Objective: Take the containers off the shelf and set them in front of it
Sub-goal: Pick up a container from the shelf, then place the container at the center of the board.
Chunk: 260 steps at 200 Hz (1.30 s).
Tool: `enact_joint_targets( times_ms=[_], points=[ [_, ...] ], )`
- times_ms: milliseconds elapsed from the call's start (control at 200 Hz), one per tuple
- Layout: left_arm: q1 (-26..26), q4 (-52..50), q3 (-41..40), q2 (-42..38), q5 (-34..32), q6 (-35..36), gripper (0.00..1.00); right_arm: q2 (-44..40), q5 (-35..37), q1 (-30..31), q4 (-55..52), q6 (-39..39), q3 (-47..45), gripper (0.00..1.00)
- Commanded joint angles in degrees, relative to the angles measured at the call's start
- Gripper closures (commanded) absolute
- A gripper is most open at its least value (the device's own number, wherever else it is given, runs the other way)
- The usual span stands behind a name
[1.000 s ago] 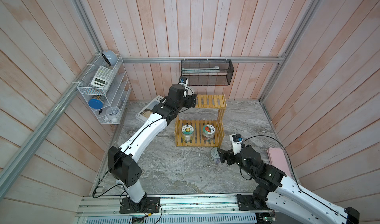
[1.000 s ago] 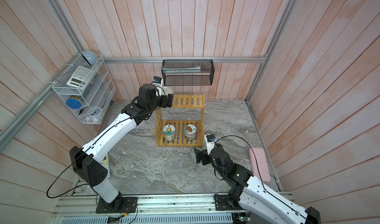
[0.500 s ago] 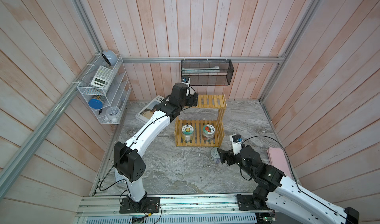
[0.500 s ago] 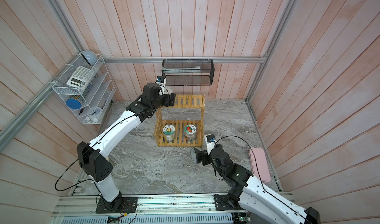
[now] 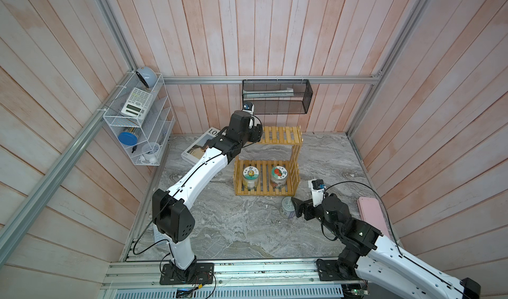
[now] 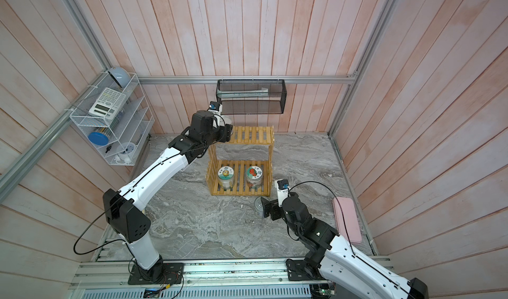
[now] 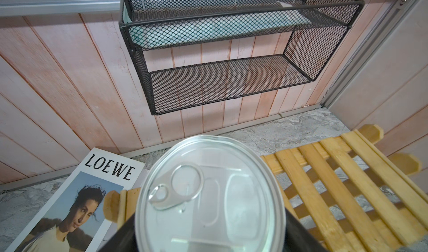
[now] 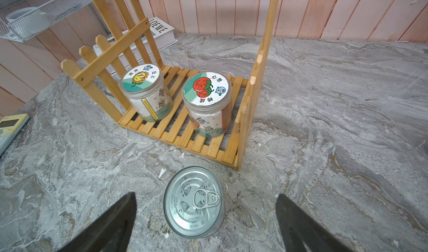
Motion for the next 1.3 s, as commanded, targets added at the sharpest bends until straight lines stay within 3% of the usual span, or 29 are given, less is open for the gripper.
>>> enact_joint_targets(
  times_ms=[0,495,975,1295],
  points=[
    [0.07,0.21,1.02,-0.38,0.54,0.14,0.31,-0.68,0.83,-0.46,-0.49,0.37,-0.98,0.02],
    [-2.45,6.04,-9.82,-13.7,3.71,1.59,0.29,-1.95,-0.99,-3.48,-4.14,-1.08,1.46,0.02],
    [-11.96,14.72,-40.59,-33.61,0.75,0.66,0.28,-2.42,-7.03,-8.44,-5.4,-0.21,1.8,0.02],
    [-17.89,24.04,-57.72,-37.73,-2.52,-0.68,0.28,-2.8,-8.2,-9.02,-5.51,0.82,1.35,0.02]
  ],
)
